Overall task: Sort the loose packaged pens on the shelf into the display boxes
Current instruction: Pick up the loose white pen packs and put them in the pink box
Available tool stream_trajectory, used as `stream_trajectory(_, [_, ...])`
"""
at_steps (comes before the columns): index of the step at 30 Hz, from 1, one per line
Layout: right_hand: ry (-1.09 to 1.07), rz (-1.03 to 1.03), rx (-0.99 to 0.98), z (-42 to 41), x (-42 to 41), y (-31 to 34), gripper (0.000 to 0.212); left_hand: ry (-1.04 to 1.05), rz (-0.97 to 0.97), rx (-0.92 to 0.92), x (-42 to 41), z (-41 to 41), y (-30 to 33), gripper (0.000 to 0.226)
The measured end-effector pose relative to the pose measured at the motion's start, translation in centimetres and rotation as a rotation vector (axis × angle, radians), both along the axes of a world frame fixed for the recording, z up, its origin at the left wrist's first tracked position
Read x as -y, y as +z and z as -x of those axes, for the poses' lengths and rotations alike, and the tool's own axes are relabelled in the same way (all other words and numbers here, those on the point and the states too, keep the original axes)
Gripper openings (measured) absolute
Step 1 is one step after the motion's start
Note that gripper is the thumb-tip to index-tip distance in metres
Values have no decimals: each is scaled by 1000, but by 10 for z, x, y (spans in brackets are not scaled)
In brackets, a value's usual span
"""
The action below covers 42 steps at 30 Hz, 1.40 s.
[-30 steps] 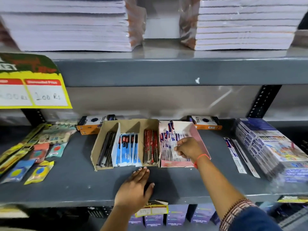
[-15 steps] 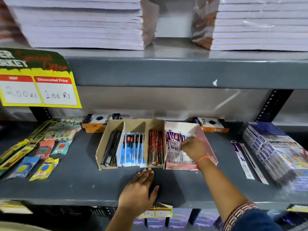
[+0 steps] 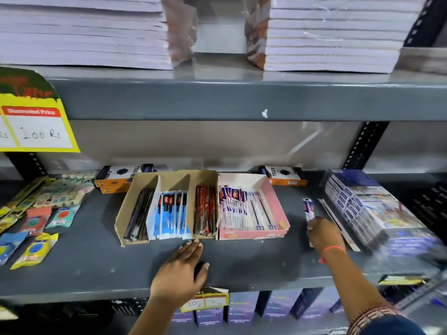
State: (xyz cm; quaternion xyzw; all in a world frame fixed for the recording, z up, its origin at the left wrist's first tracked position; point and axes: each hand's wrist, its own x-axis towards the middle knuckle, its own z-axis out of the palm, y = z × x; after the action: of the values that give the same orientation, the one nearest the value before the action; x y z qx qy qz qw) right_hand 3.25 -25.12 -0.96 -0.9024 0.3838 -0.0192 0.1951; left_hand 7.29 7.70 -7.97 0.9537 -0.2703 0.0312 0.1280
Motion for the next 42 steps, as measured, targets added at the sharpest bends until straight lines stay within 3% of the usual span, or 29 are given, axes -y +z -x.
stream_trajectory(4, [133,-87,21,-12,-22,-6,27,6,4,8,-1,1,1,60])
stream_trajectory(15, [25,-325,41,-26,-17,-6,31,9,11,-18,-1,-1,0,60])
stream_trajectory(18, [7,-353,-3,-25,-11,-6,18,9,30,-13,0,-1,-1,60])
stream_trajectory(19, [-26,-394,23,-23,-10,-5,10,11,36,-13,-1,-1,-1,60])
stream_trajectory(23, [-129,-593,188,-15,-1,-4,34,17,53,-19,-1,-1,-2,60])
stream_trajectory(27, [-192,-950,524,-4,0,4,32,16,57,-6,0,0,-2,60])
stream_trajectory(31, [-58,-1099,723,12,-15,21,26,26,52,4,-1,0,-2,60])
stream_trajectory(42, [159,-1180,741,9,-48,32,20,32,41,-15,0,2,1,60])
